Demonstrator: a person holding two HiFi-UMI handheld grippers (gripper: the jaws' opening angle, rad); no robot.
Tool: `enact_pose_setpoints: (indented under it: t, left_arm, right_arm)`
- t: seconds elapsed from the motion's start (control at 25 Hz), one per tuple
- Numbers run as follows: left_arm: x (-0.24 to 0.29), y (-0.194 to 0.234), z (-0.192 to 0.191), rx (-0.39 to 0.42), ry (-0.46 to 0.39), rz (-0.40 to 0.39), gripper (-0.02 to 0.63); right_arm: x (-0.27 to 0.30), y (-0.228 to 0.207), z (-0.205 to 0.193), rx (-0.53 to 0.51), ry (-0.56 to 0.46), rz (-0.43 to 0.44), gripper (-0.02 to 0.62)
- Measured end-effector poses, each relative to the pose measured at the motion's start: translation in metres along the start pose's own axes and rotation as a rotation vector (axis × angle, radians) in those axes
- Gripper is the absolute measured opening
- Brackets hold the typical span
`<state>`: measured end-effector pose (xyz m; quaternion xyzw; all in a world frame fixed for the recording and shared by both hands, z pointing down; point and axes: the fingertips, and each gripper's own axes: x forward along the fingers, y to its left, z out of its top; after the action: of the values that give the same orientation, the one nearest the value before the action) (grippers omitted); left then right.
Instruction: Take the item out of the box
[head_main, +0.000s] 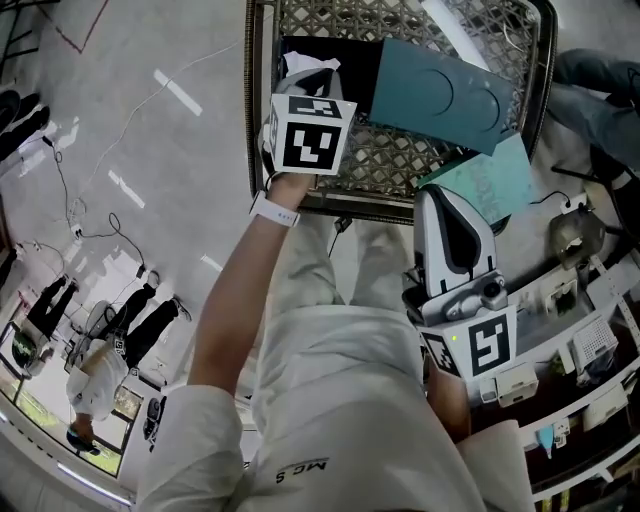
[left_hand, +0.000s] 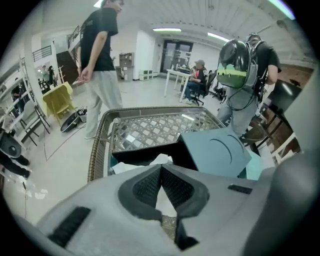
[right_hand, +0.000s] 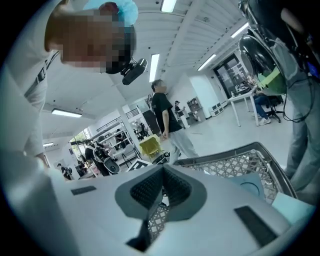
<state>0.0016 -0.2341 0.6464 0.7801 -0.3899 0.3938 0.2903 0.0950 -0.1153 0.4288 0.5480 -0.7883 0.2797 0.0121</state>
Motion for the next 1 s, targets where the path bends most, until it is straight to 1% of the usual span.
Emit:
enact_pose_setpoints:
  t: [0.16, 0.28, 0.36, 0.44, 0.52, 0.64, 0.84, 1.0]
  left_arm:
    - [-0.027, -0.007, 0.010, -0.029, -0.054, -0.010, 0.025]
    - [-0.054, -0.013, 0.015, -0.042, -0.093, -0.011, 0.025]
    - [-0.073, -0.017, 0.020, -0.050, -0.137, -0.022, 0.025]
    - [-0.094, -0.021, 0.023, -0.069, -0.186, -0.048, 0.025]
    - [-0.119, -0.025, 0.024, -0.077, -0.223, -0.056, 0.025]
    - [-0.160, -0.035, 0.031, -0.068, -0.285, -0.059, 0.025]
    - [-0.225, -0.053, 0.056, -0.037, -0.419, -0.034, 0.025]
    - [-0.279, -0.071, 0.071, -0.023, -0.520, -0.021, 0.025]
  right_arm:
    - [-0.008, 0.002, 0.005, -0.090, 0.017, -0.039, 0.015]
    - [-0.020, 0.009, 0.013, -0.110, 0.007, -0.037, 0.015]
    - [-0.025, 0.012, 0.019, -0.142, 0.010, -0.048, 0.015]
    - [-0.030, 0.014, 0.023, -0.194, 0.033, -0.081, 0.015]
    - [-0.035, 0.018, 0.030, -0.238, 0.045, -0.101, 0.015]
    - [-0.047, 0.027, 0.046, -0.258, 0.022, -0.094, 0.015]
    - [-0.065, 0.031, 0.079, -0.287, -0.035, -0.097, 0.015]
    - [-0.082, 0.040, 0.098, -0.314, -0.062, -0.091, 0.015]
